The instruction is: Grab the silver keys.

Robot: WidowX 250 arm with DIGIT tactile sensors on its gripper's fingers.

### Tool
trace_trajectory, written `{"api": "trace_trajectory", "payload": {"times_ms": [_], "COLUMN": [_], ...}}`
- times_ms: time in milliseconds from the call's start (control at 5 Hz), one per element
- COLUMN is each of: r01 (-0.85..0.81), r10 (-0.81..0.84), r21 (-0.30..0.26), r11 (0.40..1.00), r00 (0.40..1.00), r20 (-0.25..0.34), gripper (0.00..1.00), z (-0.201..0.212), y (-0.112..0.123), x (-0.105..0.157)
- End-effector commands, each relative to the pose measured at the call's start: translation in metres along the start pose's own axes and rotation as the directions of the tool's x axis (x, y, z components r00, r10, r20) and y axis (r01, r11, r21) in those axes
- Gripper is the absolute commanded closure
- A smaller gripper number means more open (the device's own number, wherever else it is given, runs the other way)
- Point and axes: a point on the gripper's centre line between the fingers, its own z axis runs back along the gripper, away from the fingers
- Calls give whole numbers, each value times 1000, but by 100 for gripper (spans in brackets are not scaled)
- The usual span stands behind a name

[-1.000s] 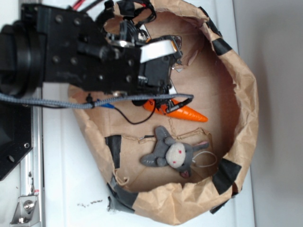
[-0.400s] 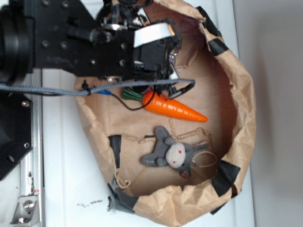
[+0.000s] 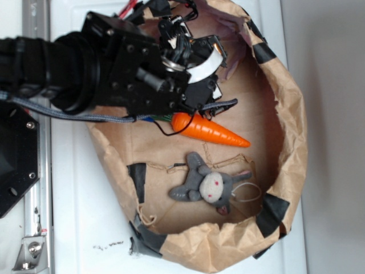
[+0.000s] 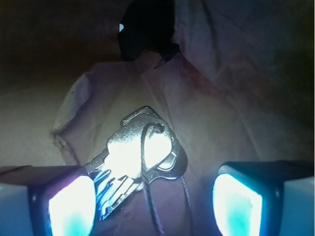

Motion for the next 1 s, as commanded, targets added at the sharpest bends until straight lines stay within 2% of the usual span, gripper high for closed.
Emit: {"api": "trace_trajectory", "payload": {"times_ms": [0, 800], "r01": [-18, 12], "r10": [18, -11], "r21": [-16, -33], "r11": [1000, 999], "r00": [999, 999], "r20": [40, 30], "gripper": [100, 100], "z": [3, 10], "y": [7, 10], "x": [2, -4]}}
